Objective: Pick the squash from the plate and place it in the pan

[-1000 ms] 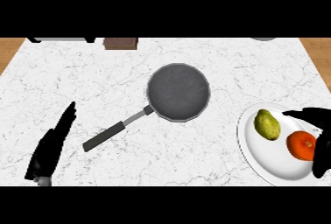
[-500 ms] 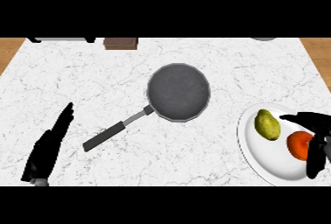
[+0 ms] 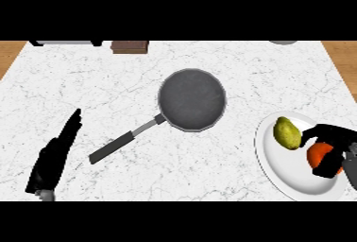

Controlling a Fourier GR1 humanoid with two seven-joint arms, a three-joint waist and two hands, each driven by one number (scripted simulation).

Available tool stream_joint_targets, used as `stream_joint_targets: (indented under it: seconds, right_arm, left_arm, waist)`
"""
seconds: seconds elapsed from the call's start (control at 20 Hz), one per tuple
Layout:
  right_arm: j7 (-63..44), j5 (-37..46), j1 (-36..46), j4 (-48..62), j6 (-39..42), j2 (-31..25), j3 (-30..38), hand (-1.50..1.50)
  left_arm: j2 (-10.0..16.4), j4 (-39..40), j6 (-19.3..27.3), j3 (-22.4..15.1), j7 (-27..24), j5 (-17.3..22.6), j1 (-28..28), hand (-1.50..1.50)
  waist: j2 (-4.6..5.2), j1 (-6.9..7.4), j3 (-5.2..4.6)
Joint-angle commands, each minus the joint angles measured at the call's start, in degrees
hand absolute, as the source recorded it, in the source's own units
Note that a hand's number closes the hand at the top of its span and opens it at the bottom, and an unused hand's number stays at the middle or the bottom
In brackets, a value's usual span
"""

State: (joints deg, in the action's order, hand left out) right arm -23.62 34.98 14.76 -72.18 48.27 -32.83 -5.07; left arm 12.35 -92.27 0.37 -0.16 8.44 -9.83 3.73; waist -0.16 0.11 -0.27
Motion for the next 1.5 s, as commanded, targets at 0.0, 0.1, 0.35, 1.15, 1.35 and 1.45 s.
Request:
stream_joint_targets:
  seconds: [0.0,0.1,0.35,1.15,1.35,1.45]
  right_arm:
    - [0.77,-1.31,-1.95,-1.81,1.54,1.15,2.85,1.5]
    - [4.71,-0.27,0.38,4.04,1.24,-0.15,3.16,1.5]
    - [6.25,0.33,-0.79,5.68,-1.35,2.66,3.98,1.5]
    - [-35.42,27.14,-8.13,-32.59,-38.65,18.44,2.61,1.5]
    - [-41.69,39.31,-5.22,-43.25,-38.1,20.66,-7.1,1.5]
    - [-45.96,45.72,-3.39,-46.5,-34.42,22.91,-12.39,1.5]
  left_arm:
    - [0.39,-1.03,-0.77,1.7,2.06,0.12,-0.83,0.0]
    - [0.84,1.84,-2.53,2.66,-4.43,1.37,1.37,0.0]
    - [-1.72,-1.8,-0.03,0.72,-0.88,-1.61,2.17,0.0]
    - [-0.19,0.18,-0.09,3.22,0.45,-1.24,2.42,0.0]
    - [-0.16,-1.29,-1.08,2.14,0.42,-1.22,2.89,0.0]
    - [-0.49,0.5,-1.65,2.36,-0.64,-0.35,1.7,0.0]
  waist:
    - [0.11,-0.1,0.26]
    - [0.18,0.12,0.27]
    - [0.18,0.19,0.28]
    - [-1.71,-3.69,-0.34]
    - [-1.26,-1.37,-0.16]
    - [-0.6,-0.88,-0.1]
